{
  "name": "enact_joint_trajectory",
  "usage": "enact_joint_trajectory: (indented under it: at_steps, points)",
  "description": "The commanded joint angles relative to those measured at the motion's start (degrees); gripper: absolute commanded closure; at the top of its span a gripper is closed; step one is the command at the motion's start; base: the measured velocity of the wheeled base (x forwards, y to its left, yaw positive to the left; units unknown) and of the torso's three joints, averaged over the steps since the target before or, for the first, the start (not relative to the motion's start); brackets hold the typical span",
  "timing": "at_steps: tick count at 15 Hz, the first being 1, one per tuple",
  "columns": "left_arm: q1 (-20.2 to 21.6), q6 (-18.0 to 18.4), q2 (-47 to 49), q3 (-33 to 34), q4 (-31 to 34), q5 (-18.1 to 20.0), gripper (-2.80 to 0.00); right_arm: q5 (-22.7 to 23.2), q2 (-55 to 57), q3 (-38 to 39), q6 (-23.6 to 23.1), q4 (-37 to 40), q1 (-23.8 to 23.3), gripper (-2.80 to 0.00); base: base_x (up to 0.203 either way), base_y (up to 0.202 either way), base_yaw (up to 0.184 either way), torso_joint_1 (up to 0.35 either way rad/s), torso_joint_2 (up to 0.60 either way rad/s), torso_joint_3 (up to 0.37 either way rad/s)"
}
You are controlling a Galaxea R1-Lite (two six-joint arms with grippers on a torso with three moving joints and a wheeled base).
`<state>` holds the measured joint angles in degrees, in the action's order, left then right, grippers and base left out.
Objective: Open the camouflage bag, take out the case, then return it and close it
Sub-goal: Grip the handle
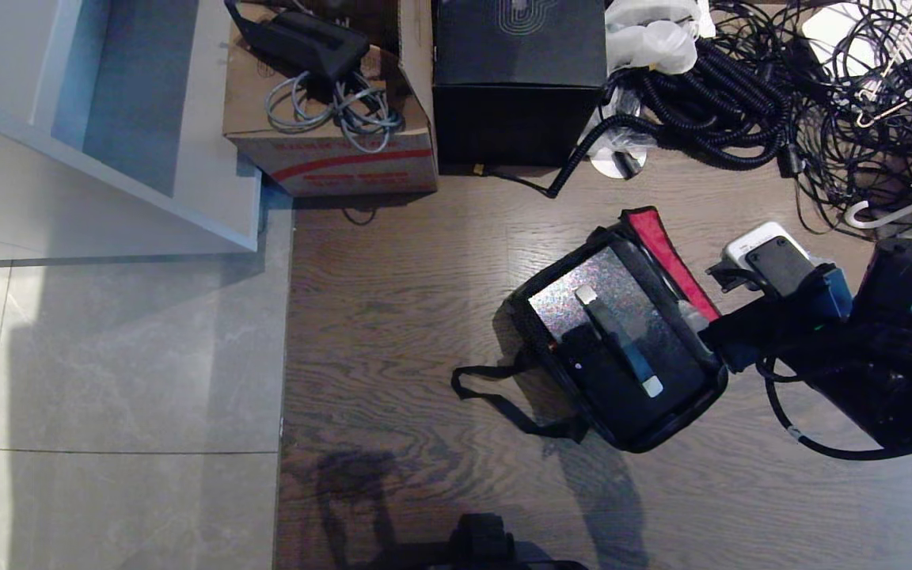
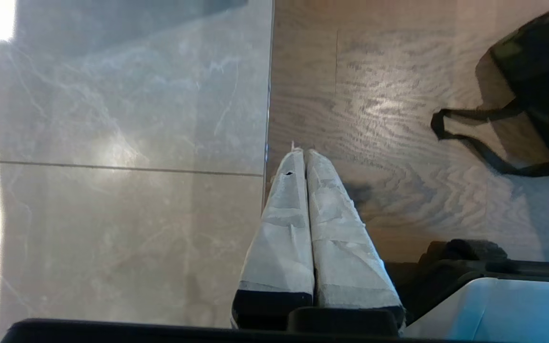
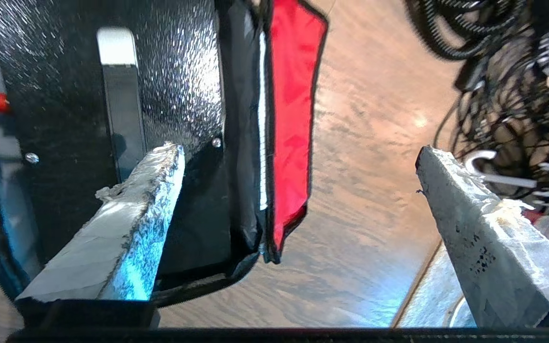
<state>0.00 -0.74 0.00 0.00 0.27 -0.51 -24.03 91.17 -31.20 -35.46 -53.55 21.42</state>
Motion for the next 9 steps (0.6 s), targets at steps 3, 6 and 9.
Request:
enact_joint_trajectory:
  at_steps: [3,6,9]
  points:
    - [0.0,0.22,0.0,0.0,0.0,-0.02,0.0,-0.14,0.86,0.08,-0.13,-0.41,0.03,-2.8,0.0,0.0,0.0,0.003,0.01,0.125]
    - [0.0,0.22,0.0,0.0,0.0,-0.02,0.0,-0.11,1.87,-0.32,-0.13,-0.75,-0.06,-2.8,0.0,0.0,0.0,0.0,0.0,0.021]
    - [0.0,0.22,0.0,0.0,0.0,-0.02,0.0,-0.14,2.61,-0.36,0.48,-0.93,0.03,-2.8,0.0,0.0,0.0,0.0,0.0,0.0]
